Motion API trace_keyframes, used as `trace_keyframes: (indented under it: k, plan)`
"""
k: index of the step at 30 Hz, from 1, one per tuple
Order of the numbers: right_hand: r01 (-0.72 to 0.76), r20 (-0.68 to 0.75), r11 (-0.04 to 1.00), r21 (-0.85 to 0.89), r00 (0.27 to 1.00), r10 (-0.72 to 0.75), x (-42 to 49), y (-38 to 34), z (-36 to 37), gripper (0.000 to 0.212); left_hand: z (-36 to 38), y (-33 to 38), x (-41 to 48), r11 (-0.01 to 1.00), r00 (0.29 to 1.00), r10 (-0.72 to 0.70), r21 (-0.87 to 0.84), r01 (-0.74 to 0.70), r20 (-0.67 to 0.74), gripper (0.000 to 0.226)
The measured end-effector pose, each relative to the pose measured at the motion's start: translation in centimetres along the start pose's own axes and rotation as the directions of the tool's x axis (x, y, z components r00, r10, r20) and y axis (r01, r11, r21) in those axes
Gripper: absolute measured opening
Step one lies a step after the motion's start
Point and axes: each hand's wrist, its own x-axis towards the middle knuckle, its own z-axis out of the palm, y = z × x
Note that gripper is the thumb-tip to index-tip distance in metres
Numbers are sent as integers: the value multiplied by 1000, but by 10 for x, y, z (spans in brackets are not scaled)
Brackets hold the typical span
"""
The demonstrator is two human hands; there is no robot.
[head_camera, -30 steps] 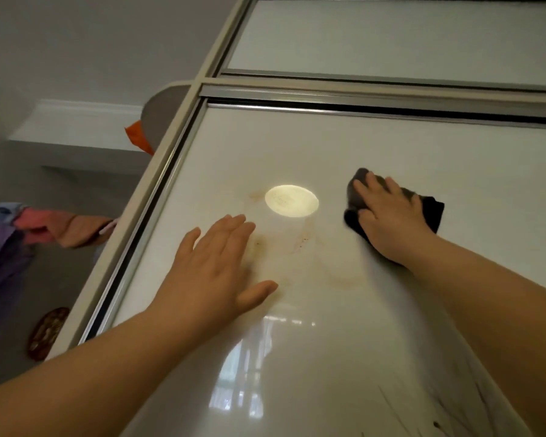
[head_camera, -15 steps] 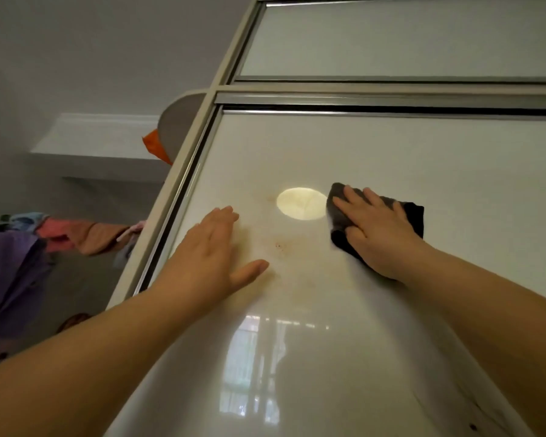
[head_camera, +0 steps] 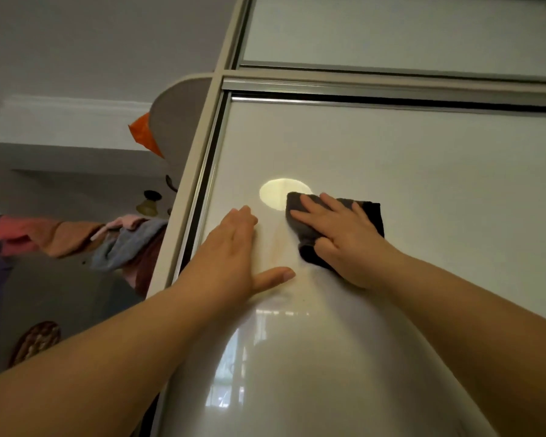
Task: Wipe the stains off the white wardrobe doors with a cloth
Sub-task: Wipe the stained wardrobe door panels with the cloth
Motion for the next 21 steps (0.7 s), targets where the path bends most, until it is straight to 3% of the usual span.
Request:
trace_keyframes:
  k: [7, 12, 17, 21]
  plan:
    - [-248, -38, 968, 38, 968, 250, 36, 6, -15, 60, -1, -6, 3, 995, 999, 12, -95, -17, -53, 66]
    - [-112, -42, 994, 2, 993, 112, 33, -37, 10, 60, 1, -7, 4, 993, 994, 32, -107, -44, -107, 50]
    - [13, 67, 1000, 14, 998, -14, -24, -39, 19, 62, -4, -6, 8, 977, 997, 0, -213, -18, -82, 41]
    - [-101, 73, 995, 7, 992, 100, -23, -2, -3, 67, -5, -10, 9, 982, 999, -14, -190, 6, -39, 52]
